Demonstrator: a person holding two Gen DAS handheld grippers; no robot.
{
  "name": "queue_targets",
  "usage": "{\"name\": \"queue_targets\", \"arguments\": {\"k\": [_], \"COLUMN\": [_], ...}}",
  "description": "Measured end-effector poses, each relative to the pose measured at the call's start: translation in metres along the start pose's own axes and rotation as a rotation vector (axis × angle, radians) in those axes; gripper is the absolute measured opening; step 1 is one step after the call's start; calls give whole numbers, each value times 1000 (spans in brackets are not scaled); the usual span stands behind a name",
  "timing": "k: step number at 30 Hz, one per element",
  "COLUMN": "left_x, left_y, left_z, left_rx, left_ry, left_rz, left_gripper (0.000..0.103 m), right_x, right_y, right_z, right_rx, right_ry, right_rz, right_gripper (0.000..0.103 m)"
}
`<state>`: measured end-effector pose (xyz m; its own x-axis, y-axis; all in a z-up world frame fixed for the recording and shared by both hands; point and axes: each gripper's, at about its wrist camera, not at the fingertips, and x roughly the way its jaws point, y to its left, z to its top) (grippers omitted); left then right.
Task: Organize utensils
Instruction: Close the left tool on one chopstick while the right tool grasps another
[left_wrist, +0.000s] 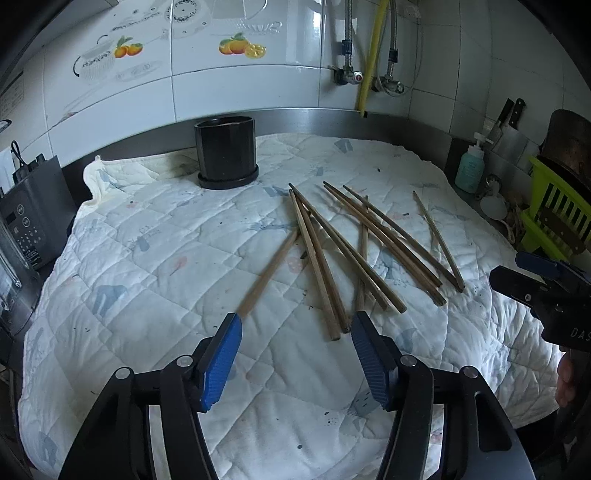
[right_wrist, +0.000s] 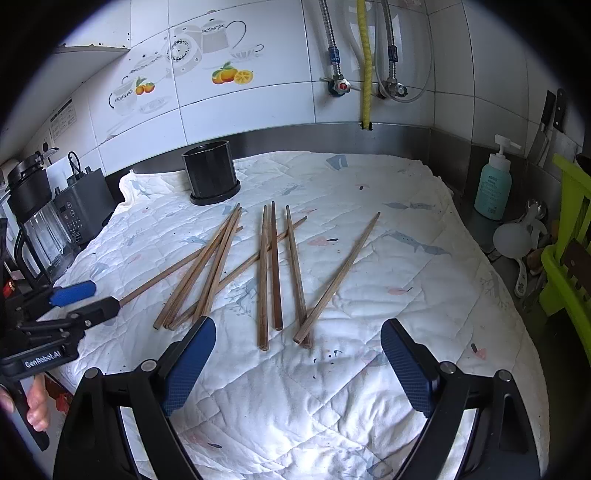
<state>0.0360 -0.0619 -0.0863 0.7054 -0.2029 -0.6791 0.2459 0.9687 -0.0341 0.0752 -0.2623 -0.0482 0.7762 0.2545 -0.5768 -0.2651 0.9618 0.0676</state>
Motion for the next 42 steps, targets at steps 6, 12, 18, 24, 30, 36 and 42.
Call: {"name": "queue_targets", "arguments": {"k": [6,12,18,24,30,36,42], "left_x": [30,43,52,48,47,42,53], "left_y": [-6,-9,-11,0,12,3,-6], "left_z": [-6,-11,-14,-14,-11,-10,-12], "left_rx": [23,32,44,42,12,12,39], "left_ry": [68,89,102,86,82,50,70], "left_rz": [4,-21,-31,5,24,-27,-26], "left_gripper": [47,43,34,34,34,34,24], "right_x": [4,11,17,18,21,23,26], "right_y": [0,1,1,-2,-5,-4,-5], "right_z": [-1,-1,-3,-3,-3,-2,-3], "right_rx": [-13,-29,-29,-25,-10,-9,-6], "right_ry": [4,10,21,21,26,25,31], "right_rz": [4,1,8,2,2,7,12], "right_gripper": [99,99,99,99,99,99,99]}}
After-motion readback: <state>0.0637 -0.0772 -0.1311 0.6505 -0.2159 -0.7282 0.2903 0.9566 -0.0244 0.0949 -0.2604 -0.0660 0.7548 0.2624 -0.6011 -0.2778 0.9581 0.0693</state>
